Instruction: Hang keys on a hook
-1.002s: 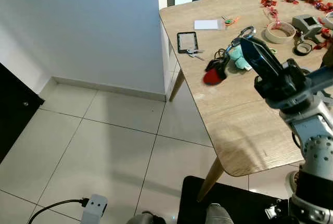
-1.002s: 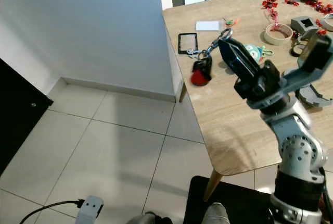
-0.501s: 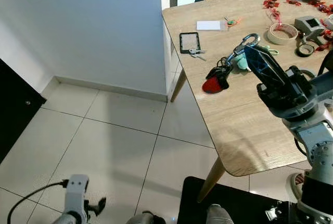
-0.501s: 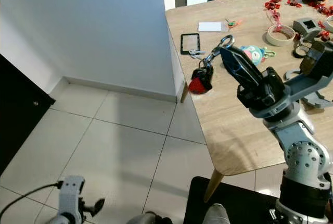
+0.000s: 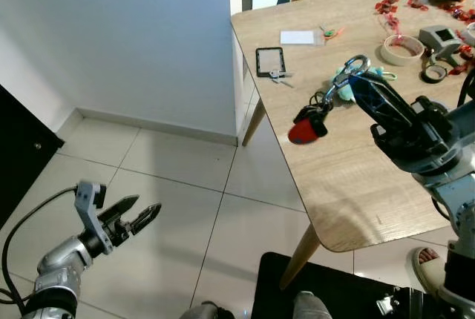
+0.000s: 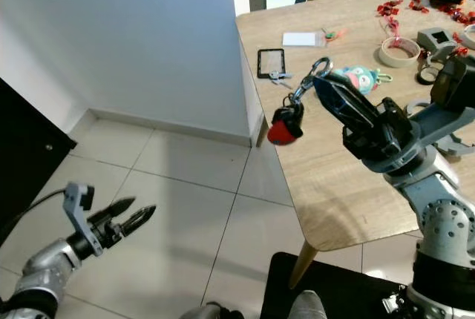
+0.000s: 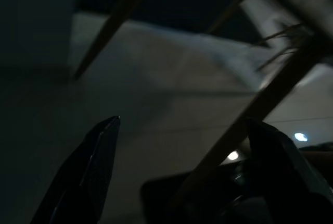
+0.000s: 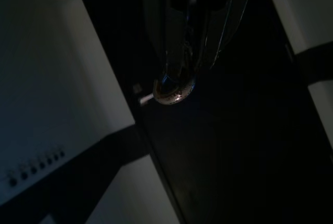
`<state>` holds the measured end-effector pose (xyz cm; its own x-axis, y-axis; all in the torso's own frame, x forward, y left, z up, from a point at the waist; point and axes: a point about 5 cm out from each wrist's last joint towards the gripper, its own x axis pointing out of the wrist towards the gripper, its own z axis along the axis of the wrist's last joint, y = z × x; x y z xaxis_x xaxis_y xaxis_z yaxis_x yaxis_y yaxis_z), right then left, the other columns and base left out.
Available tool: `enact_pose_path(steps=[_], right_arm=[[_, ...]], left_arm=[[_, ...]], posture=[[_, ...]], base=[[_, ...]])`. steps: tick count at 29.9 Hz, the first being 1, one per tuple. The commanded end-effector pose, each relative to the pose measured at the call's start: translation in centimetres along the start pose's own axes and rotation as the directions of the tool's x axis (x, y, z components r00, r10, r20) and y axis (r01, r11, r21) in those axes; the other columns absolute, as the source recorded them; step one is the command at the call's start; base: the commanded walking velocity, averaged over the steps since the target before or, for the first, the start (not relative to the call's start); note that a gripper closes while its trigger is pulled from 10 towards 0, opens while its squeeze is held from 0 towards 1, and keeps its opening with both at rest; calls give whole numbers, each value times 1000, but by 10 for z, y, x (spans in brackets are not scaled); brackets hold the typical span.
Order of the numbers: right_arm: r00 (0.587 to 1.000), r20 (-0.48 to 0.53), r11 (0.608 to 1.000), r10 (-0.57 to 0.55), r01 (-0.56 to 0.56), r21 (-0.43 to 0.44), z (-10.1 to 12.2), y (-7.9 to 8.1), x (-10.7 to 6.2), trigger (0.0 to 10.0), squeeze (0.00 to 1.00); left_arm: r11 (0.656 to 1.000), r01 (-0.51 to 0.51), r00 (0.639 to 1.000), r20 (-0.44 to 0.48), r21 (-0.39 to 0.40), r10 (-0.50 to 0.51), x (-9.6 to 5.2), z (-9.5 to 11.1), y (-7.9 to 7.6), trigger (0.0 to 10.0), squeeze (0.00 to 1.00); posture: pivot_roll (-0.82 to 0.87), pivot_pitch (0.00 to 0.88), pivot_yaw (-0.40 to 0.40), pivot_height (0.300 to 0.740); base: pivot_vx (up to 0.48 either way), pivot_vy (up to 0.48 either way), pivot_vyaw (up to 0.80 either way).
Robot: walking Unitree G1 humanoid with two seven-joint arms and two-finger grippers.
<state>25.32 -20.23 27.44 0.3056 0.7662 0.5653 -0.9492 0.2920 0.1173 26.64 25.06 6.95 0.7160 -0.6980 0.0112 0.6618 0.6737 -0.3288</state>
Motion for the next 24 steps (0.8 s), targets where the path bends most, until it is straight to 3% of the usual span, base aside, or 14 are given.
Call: enact_pose_path(steps=[1,4,9,10,11,17,20,24], right_arm=[[999,-42,1000,13,-13,9,-5,2,-1,10000,0],[996,-83,1000,15,-13,24,-13,2,1,10000,0],[994,-106,998,32,-27,52,-23,3,5,10000,0],[994,-99,997,48,-41,71,-26,5,8,10000,0],[994,-94,996,52,-45,76,-26,5,9,10000,0],[993,-98,995,71,-63,83,-29,5,12,10000,0],[992,-99,994,75,-67,81,-29,5,13,10000,0],[992,-100,994,82,-74,82,-29,5,14,10000,0]], left_arm=[[994,111,993,30,14,-111,-1,18,-10,10000,0],[961,262,958,98,90,-271,14,49,-33,10000,0],[920,358,911,153,161,-382,27,76,-54,10000,0],[894,401,873,210,202,-440,37,97,-68,10000,0],[887,410,862,228,212,-453,40,103,-73,10000,0],[833,483,807,233,269,-543,56,117,-103,10000,0],[812,525,789,210,255,-577,60,118,-116,10000,0],[813,532,801,171,237,-574,64,113,-124,10000,0]], posture=[[-106,170,96,740],[-106,170,96,740],[-106,170,96,740],[-106,170,96,740],[-106,170,96,740],[-92,160,94,740],[-93,158,94,740],[-91,156,96,740]], base=[[0,0,0],[0,0,0],[0,0,0],[0,0,0],[0,0,0],[0,0,0],[0,0,0],[0,0,0]])
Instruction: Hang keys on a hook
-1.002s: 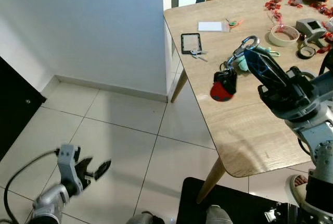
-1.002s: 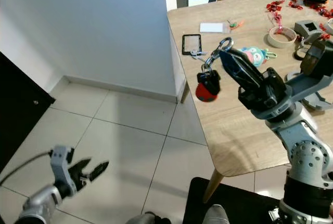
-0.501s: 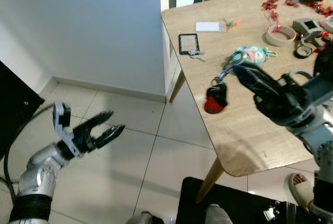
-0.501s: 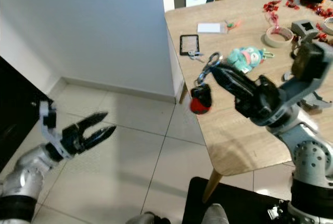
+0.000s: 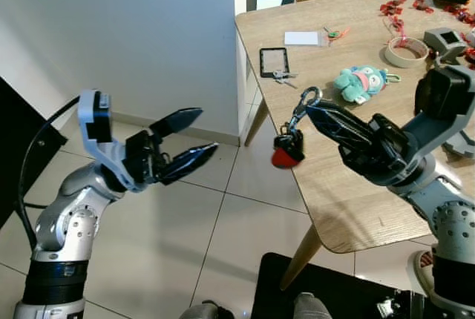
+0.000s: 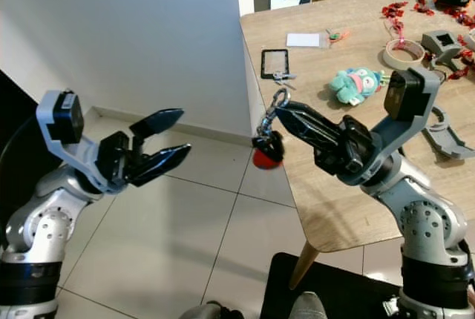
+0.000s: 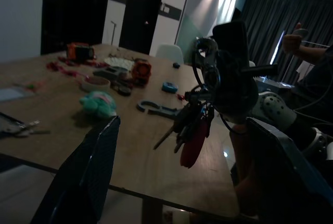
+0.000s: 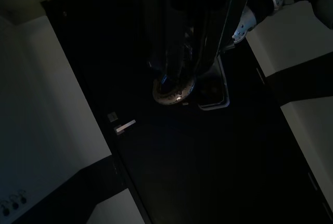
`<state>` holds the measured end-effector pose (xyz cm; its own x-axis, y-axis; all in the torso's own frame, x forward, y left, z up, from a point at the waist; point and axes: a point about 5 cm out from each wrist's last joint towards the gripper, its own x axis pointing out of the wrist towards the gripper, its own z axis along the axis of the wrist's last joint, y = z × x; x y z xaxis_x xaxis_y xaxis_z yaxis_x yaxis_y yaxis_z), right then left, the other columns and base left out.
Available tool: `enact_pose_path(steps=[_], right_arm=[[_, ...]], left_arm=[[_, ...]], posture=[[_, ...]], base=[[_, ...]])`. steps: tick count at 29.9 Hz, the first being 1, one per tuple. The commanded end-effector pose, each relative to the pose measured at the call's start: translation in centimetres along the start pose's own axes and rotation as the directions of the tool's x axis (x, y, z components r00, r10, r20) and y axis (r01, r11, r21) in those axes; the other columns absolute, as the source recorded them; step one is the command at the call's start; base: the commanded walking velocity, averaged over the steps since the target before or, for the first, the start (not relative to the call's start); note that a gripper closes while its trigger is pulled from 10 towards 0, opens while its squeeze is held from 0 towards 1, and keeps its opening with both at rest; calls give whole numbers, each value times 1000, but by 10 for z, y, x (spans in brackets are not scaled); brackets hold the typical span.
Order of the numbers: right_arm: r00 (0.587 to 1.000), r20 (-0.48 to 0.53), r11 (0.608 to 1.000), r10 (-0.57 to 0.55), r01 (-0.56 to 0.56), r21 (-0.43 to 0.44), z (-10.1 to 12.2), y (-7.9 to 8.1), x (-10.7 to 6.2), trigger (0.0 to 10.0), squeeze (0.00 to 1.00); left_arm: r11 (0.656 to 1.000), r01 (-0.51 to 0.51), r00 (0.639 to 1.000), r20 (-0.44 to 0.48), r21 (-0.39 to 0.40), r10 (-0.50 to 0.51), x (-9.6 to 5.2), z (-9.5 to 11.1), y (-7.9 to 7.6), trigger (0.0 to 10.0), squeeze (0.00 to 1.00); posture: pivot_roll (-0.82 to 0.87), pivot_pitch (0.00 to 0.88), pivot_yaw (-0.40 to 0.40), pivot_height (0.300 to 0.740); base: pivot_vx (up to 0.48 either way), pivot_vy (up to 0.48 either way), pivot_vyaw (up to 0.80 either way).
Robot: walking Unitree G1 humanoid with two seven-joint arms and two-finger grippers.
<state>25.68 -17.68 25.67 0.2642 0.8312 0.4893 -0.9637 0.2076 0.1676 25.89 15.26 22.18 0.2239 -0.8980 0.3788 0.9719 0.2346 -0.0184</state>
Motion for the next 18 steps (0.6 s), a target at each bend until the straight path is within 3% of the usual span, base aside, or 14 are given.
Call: enact_pose_path(steps=[1,12,18], right_arm=[[999,-11,999,40,-40,-9,0,4,5,10000,0],[998,-31,998,61,-61,-2,-4,4,11,10000,0],[997,-25,998,67,-66,4,-5,4,13,10000,0]], left_arm=[[998,-38,999,-23,-44,37,5,-5,-3,10000,0],[994,-94,994,-61,-53,91,17,-9,1,10000,0],[997,-26,996,-90,-71,19,24,-8,-9,10000,0]], posture=[[-91,156,96,740],[-89,153,94,740],[-90,149,92,740]], base=[[0,0,0],[0,0,0],[0,0,0]])
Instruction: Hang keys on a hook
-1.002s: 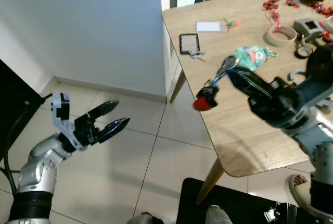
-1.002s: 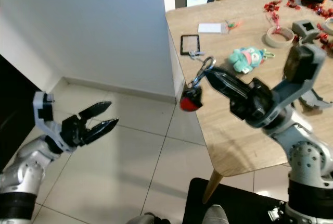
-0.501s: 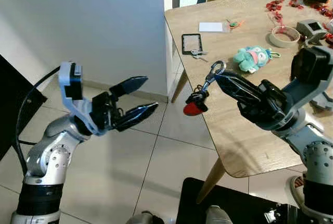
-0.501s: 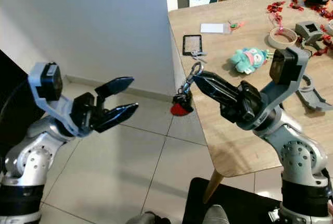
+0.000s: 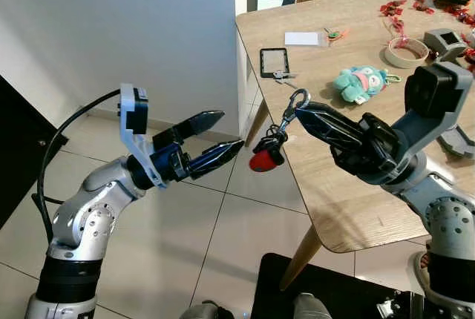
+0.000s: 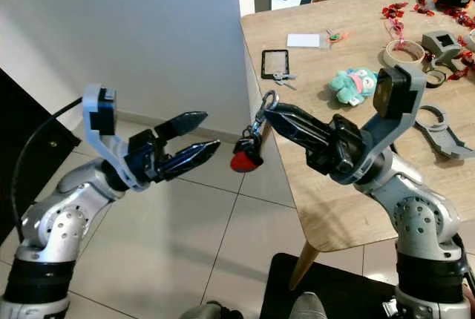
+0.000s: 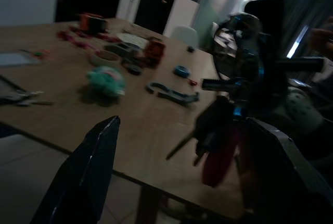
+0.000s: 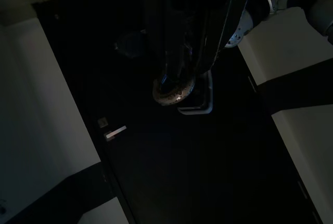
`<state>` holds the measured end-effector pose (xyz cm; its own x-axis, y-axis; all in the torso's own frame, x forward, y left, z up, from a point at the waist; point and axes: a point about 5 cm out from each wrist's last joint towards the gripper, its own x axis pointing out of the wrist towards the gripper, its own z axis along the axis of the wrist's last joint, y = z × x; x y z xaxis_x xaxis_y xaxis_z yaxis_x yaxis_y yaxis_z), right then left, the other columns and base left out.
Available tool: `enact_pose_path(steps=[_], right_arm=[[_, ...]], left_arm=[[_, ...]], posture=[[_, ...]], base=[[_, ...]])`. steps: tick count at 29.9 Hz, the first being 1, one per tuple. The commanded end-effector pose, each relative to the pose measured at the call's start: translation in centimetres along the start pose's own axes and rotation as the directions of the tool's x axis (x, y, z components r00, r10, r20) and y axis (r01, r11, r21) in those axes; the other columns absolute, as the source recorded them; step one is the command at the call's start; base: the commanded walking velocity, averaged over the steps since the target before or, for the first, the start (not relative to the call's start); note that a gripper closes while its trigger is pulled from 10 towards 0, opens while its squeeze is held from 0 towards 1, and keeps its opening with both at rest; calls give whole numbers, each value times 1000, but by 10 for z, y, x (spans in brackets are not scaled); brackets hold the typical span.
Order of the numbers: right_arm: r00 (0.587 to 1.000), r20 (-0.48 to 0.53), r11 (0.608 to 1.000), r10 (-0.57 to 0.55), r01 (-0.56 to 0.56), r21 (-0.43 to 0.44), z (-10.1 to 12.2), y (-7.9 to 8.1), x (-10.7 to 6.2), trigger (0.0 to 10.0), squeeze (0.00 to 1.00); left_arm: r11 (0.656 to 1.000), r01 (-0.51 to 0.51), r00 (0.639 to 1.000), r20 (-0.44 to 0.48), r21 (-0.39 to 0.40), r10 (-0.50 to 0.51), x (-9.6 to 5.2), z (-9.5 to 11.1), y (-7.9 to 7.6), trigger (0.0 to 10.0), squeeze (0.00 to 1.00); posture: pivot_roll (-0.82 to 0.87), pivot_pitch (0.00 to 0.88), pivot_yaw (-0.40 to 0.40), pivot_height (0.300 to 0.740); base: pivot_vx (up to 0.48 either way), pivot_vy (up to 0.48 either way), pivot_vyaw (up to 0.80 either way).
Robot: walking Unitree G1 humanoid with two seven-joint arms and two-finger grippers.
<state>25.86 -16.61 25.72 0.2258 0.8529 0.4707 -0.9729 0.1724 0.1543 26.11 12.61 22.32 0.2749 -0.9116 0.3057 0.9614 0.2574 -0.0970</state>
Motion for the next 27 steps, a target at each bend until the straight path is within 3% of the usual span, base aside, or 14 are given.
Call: enact_pose_path(steps=[1,12,27], right_arm=[[1000,3,1000,27,-27,-4,0,3,4,10000,0],[1000,-3,1000,13,-13,-3,-1,3,3,10000,0],[999,-37,1000,-14,14,2,-9,1,2,10000,0]], left_arm=[[999,43,999,-21,-5,-43,0,0,-7,10000,0],[993,117,993,-23,-8,-117,14,-1,-19,10000,0],[995,91,995,-34,-28,-92,27,-5,-18,10000,0]], posture=[[-90,149,92,740],[-93,150,90,740],[-99,134,91,740]], base=[[0,0,0],[0,0,0],[0,0,0]])
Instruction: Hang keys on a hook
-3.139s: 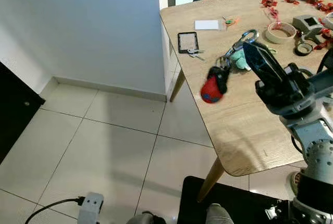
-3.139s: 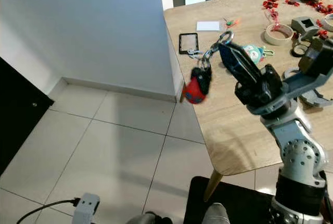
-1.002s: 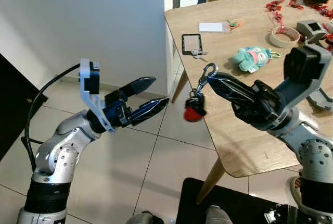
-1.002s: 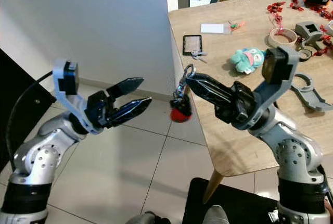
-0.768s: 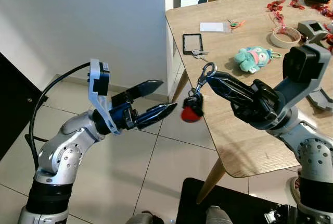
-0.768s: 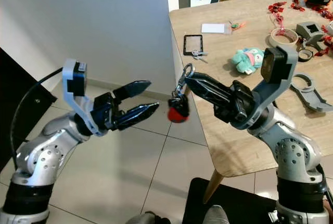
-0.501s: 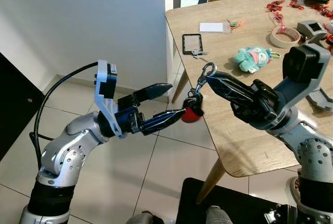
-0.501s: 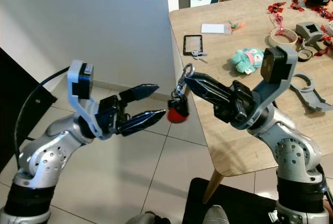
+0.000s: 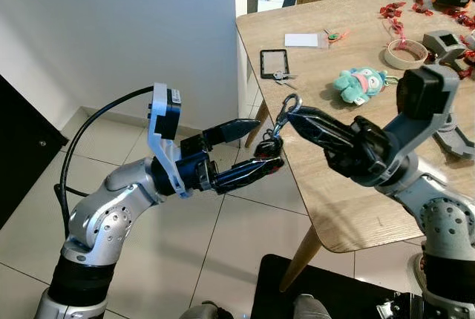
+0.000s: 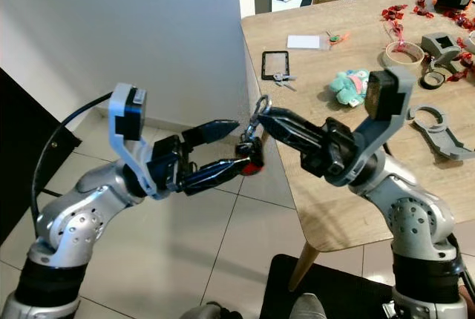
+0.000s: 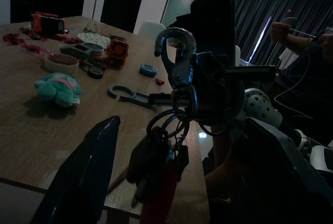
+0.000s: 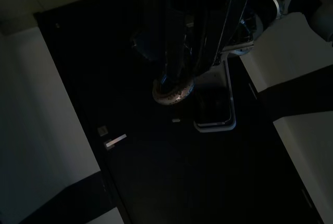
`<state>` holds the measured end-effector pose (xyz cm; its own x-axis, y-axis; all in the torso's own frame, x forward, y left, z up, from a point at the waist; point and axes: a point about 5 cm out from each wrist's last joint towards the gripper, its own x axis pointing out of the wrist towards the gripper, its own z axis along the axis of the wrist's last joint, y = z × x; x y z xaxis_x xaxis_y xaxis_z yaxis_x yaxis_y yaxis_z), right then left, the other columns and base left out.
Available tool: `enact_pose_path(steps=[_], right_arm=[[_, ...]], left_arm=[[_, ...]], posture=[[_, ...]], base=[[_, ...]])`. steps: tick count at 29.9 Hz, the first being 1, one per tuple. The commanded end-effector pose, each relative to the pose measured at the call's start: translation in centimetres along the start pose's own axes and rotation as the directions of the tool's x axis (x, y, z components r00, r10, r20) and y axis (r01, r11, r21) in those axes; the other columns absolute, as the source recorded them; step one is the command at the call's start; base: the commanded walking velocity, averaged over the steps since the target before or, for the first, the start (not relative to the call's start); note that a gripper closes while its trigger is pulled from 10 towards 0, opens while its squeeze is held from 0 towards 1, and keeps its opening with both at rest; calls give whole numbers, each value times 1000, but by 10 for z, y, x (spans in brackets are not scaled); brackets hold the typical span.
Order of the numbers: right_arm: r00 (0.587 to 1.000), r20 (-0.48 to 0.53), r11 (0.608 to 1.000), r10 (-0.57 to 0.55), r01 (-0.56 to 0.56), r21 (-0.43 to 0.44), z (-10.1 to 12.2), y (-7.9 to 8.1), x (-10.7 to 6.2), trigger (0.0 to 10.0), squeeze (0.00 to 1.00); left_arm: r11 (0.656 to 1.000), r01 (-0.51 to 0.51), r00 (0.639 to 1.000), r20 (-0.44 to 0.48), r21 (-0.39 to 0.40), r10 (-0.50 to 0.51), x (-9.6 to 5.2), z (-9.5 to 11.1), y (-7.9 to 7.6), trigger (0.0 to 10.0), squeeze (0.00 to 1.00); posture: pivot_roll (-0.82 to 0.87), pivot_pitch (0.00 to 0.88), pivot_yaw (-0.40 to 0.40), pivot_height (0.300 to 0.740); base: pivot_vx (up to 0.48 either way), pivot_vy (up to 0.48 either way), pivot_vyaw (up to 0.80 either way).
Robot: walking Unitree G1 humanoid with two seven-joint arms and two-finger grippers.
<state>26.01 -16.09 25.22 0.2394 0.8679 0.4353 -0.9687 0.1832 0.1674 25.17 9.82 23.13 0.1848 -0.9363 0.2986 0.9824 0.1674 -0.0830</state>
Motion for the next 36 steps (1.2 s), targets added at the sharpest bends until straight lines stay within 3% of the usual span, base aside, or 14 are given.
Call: enact_pose_path(steps=[1,20,21,24,25,26,34,35,36], right_arm=[[1000,1,1000,3,-3,-3,-2,2,0,10000,0],[1000,10,1000,1,-1,-4,-3,2,2,10000,0],[1000,11,1000,1,-1,-5,-3,1,3,10000,0],[1000,13,1000,2,-2,-5,-3,1,3,10000,0],[1000,13,1000,3,-3,-4,-3,1,4,10000,0],[1000,14,1000,4,-4,-3,-3,1,4,10000,0],[1000,15,1000,6,-6,-1,-3,2,5,10000,0],[1000,16,1000,5,-5,-2,-3,2,5,10000,0],[1000,16,1000,5,-5,-2,-3,2,5,10000,0]], left_arm=[[1000,-1,1000,-19,-15,1,2,-4,0,10000,0],[999,-9,1000,-16,-40,9,12,-2,1,10000,0],[999,-16,1000,-16,-42,16,12,-3,2,8745,0],[999,-21,1000,-15,-49,20,13,-3,3,8510,0],[998,-20,1000,-15,-52,19,14,-4,3,5294,0],[998,-20,1000,-14,-56,20,14,-5,3,4824,0],[998,-22,1000,-7,-62,21,15,-4,4,4902,0],[998,-20,1000,-7,-64,19,15,-4,4,3569,0],[998,-20,1000,-7,-64,19,15,-4,4,3569,0]], posture=[[-99,134,91,740],[-97,140,97,740],[-97,140,97,740],[-97,140,97,740],[-97,140,97,740],[-97,140,97,740],[-97,140,97,740],[-97,140,97,740],[-97,140,97,740]], base=[[0,0,0],[0,0,0],[0,0,0],[0,0,0],[0,0,0],[0,0,0],[0,0,0],[0,0,0],[0,0,0]])
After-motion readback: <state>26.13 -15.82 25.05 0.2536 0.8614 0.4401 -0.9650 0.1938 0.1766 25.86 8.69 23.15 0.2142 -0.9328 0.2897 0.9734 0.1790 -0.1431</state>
